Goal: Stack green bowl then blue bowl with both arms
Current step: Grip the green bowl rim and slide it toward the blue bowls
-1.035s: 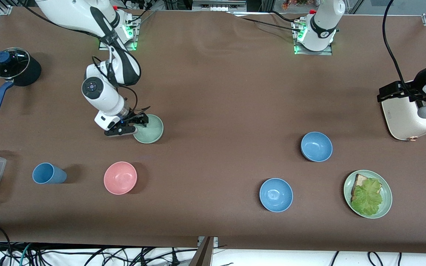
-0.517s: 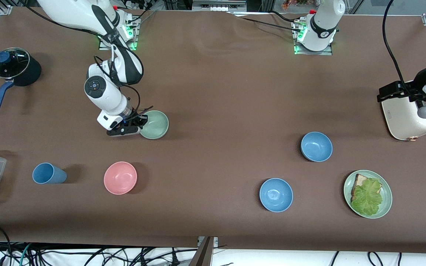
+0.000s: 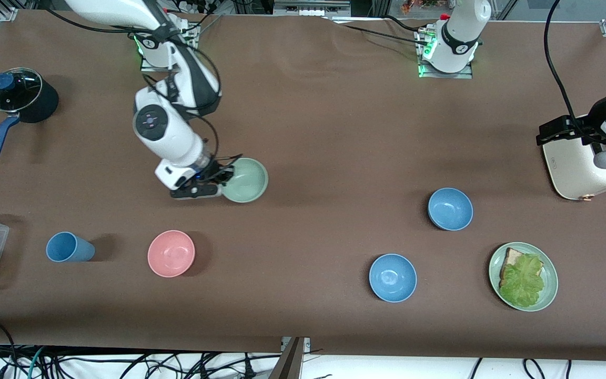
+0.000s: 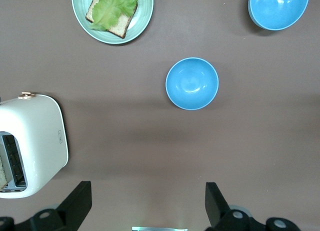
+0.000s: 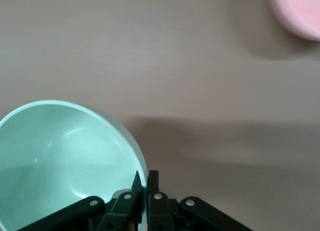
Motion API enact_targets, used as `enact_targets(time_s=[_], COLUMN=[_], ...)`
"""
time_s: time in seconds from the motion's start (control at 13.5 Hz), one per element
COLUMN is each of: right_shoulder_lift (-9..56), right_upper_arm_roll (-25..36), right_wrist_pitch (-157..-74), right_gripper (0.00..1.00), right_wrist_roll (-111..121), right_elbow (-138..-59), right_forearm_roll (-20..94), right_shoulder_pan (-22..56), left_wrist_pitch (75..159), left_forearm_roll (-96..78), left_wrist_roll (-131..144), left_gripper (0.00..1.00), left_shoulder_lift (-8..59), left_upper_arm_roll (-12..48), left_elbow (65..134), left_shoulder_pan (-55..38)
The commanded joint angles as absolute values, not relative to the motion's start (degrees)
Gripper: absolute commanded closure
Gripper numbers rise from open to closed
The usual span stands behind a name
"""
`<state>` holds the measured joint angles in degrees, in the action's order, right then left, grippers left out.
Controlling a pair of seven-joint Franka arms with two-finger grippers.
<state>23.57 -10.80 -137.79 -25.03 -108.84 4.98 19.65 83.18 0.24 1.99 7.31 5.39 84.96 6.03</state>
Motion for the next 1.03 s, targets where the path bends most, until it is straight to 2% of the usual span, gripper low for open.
enact_targets(time_s=[0.0, 0.22, 0.59, 0.67, 0.74, 0.81, 0.96], right_shoulder_lift=[36.61, 44.89, 46.67, 46.67, 46.67, 46.41, 44.49], right_upper_arm_roll=[-10.72, -9.41, -7.82, -7.82, -7.82, -7.56, -5.98], right_wrist_pitch=[-136.67, -136.76, -137.72, -138.42, -138.86, -138.78, -136.95], right_gripper=[1.00, 1.00, 1.00, 0.76, 0.35, 0.02, 0.00], right_wrist_roll=[-35.82, -43.48, -45.44, -44.83, -45.09, -45.09, -44.65], right_elbow=[-93.30, -83.43, -82.88, -82.88, -82.88, -82.88, -82.71], right_forearm_roll=[4.57, 2.13, -0.35, -0.35, -0.35, -0.35, -0.18], right_shoulder_pan=[26.95, 33.90, 35.51, 35.16, 35.07, 34.98, 34.98], left_wrist_pitch=[81.91, 81.91, 81.91, 82.00, 82.09, 82.09, 82.09], left_forearm_roll=[1.32, 1.32, 1.32, 1.32, 1.32, 1.32, 1.41], left_wrist_roll=[2.29, 2.29, 2.29, 2.29, 2.29, 2.29, 2.29], left_gripper=[0.00, 0.00, 0.00, 0.00, 0.00, 0.00, 0.00], left_shoulder_lift=[8.09, 8.09, 8.09, 8.09, 8.17, 8.09, 8.79], left_upper_arm_roll=[5.71, 5.63, 5.63, 5.63, 5.63, 5.63, 5.63], left_elbow=[83.14, 83.14, 83.14, 83.14, 83.14, 83.14, 83.14], left_shoulder_pan=[6.15, 6.15, 6.07, 6.15, 6.15, 6.15, 6.06])
